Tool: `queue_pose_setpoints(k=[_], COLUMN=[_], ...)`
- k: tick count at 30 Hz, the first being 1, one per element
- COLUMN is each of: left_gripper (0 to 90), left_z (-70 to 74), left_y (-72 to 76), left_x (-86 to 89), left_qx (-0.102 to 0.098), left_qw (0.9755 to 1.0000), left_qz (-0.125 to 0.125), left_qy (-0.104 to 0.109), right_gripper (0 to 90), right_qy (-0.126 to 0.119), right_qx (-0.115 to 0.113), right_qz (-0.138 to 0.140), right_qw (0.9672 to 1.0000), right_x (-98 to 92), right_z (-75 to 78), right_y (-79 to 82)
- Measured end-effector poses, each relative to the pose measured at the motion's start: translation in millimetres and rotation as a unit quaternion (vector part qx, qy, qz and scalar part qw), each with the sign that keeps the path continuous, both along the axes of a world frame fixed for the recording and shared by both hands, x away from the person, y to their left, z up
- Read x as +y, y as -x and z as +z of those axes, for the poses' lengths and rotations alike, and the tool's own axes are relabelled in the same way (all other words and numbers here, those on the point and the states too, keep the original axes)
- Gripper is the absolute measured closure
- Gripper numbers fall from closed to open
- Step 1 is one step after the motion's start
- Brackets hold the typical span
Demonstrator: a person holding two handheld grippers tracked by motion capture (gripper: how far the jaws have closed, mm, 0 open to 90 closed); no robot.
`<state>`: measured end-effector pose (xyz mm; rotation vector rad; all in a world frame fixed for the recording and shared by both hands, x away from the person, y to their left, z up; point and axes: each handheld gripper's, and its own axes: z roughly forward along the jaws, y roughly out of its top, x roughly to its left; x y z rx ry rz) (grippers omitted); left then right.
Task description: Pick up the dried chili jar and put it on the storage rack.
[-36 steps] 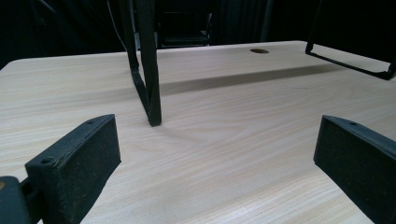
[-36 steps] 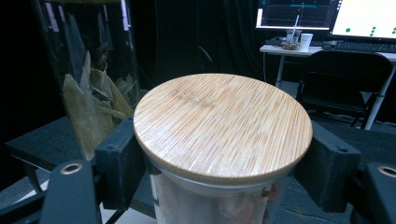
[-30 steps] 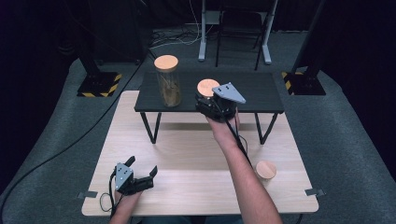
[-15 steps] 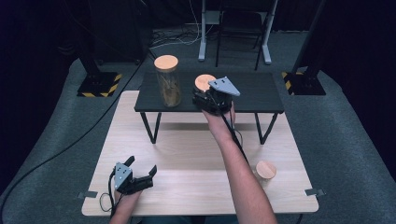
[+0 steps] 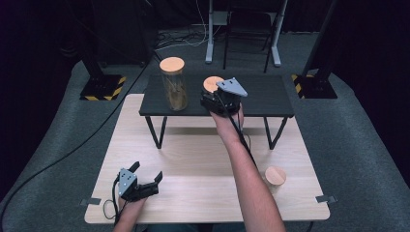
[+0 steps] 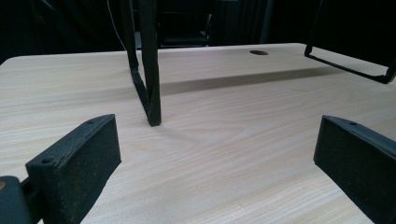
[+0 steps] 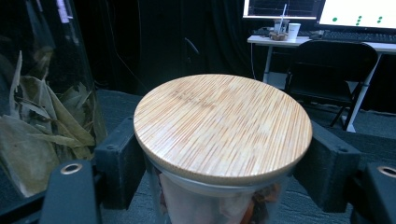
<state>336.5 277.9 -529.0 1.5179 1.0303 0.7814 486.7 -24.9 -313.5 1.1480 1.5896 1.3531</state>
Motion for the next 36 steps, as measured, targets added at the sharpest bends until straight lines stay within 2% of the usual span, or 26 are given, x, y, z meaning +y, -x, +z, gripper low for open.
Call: queue_pose_setpoints(k=[8, 22, 29, 32, 35, 36], left_gripper=[0.1, 0.1, 0.1, 0.1, 0.0, 0.0], left_z=[0.0, 0.0, -0.1, 0.0, 0.1, 0.1], left_y=[0.1, 0.2, -0.2, -0.2, -0.8, -0.7], left_x=[0.0, 0.4, 0.8, 1.4, 2.4, 2.4], left_qx=[0.000, 0.000, 0.002, 0.003, 0.005, 0.005], left_qw=[1.0000, 1.0000, 1.0000, 1.0000, 0.9999, 0.9999], left_qz=[0.001, 0.000, -0.005, -0.006, -0.004, -0.004], left_qy=[0.000, 0.003, 0.004, 0.007, 0.011, 0.010], right_gripper=[24.4, 24.4, 23.3, 18.0, 2.3, 0.0], right_qy=[0.002, 0.005, -0.006, -0.019, -0.033, -0.039], right_qx=[0.008, 0.004, 0.010, 0.013, 0.016, 0.014], right_qz=[-0.005, -0.008, -0.003, -0.003, -0.012, -0.011], right_qw=[1.0000, 0.9999, 0.9999, 0.9997, 0.9993, 0.9991], right_x=[-0.2, 2.6, 1.2, 1.5, 1.8, 0.9], right_z=[-1.6, -4.0, -3.9, -4.2, -1.6, -0.8], right_y=[-3.5, -5.3, -6.3, -6.6, -5.9, -5.4])
